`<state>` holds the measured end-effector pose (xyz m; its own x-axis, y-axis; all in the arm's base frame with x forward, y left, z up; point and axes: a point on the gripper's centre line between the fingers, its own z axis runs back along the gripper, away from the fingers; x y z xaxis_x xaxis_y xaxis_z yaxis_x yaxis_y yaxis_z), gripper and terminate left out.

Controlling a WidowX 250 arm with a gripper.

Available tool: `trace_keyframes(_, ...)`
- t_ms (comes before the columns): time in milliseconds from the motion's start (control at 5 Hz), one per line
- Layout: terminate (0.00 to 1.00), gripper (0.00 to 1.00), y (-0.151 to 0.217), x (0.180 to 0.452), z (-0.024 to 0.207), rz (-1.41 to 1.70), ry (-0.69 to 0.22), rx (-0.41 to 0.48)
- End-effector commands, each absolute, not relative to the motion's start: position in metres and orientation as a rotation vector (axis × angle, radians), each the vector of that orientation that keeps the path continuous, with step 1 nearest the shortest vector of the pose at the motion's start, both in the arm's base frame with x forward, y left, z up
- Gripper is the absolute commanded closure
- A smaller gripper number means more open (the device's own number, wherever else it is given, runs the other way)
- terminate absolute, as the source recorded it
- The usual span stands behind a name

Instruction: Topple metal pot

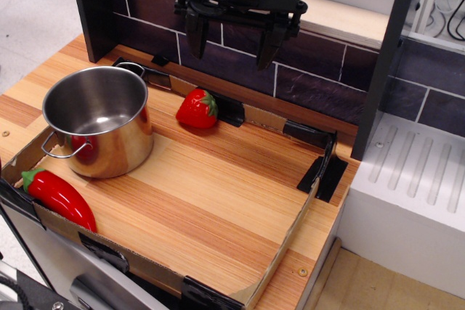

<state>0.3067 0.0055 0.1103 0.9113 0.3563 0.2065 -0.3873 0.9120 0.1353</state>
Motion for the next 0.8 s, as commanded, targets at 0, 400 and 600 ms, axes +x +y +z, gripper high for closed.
trace_keyframes(0, 0.0, 0.0, 0.006, 0.307, 0.11, 0.385, -0.18, 0.175)
trace_keyframes(400, 0.0, 0.0, 0.022, 0.272, 0.135, 0.203, -0.214, 0.19)
trace_keyframes(600, 0.0, 0.0, 0.04, 0.258, 0.146, 0.152, -0.228, 0.153)
